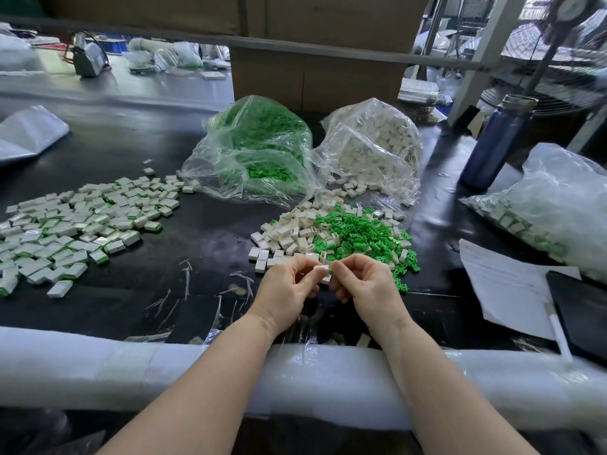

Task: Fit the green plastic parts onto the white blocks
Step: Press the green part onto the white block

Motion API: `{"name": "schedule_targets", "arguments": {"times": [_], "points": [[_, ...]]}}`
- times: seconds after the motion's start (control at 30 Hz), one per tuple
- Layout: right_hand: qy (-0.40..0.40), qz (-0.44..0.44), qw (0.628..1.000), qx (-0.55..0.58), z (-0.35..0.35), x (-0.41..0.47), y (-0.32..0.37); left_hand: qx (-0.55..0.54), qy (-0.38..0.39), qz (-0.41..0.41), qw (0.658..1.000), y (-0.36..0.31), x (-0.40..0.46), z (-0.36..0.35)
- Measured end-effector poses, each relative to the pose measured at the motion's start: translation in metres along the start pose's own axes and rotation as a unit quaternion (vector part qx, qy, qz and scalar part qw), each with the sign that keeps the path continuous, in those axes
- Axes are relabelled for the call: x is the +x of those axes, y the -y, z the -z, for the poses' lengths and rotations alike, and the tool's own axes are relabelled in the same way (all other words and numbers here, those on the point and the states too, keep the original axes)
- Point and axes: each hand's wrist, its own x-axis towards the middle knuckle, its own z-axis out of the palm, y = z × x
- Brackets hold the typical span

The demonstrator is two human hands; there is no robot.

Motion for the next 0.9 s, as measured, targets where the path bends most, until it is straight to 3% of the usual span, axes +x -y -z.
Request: {"name": "schedule_targets", "arguments": {"times": [0.37,0.9], "points": [[-0.002,-0.002,0.999,-0.048,-0.0041,-0.0005,-0.0011,-0.105,-0.009,0.032,0.994,0.0013,0.0007,0.0023],[0.036,-0.007,0.988,-0.148,-0.0031,0.0002,-0.0025,0.013,0.023,0.019,0.999,0.0003,-0.0013,0.0017]]}}
